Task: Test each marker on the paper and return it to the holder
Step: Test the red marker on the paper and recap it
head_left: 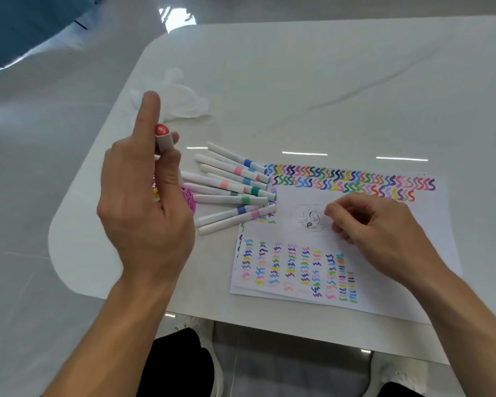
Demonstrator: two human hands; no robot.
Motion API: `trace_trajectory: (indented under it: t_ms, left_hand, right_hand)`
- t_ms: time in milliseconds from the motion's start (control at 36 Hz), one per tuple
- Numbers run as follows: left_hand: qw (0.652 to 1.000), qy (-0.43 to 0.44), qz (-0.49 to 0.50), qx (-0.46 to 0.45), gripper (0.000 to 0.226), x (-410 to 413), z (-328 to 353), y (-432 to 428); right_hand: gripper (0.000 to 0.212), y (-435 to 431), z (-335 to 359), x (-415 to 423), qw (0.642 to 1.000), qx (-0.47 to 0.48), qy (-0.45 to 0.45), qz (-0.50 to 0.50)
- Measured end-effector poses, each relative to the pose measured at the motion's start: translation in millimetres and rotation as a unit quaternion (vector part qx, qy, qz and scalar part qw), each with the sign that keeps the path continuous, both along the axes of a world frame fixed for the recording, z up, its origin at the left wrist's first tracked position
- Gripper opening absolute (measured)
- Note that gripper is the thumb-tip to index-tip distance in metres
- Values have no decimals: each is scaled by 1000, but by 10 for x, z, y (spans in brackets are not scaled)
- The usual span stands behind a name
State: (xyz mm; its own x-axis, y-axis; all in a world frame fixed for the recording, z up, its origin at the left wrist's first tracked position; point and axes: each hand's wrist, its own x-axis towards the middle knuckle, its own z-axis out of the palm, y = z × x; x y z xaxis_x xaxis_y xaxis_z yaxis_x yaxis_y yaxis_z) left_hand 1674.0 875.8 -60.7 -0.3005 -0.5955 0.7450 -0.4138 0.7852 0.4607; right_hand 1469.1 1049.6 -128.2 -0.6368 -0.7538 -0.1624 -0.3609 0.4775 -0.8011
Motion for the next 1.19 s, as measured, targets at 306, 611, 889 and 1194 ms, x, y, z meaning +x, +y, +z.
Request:
trace_trajectory:
  t_ms: [306, 611, 889, 1194]
  left_hand:
    - [998, -66, 10, -13, 37, 140, -75, -102]
    - [981, -164, 49, 96, 39, 197, -178, -157]
    - [980, -180, 42, 69, 40, 140, -151, -111]
    - [936, -317, -62, 139, 10, -143, -338, 199]
  right_hand:
    - [21, -35, -8, 12, 1000, 10, 20, 3]
    - [16, -47, 4, 23, 999, 15, 29, 1]
    - [19, -37, -28, 1, 1000, 9, 28, 9]
    - [18, 6, -14, 7, 999, 11, 30, 6]
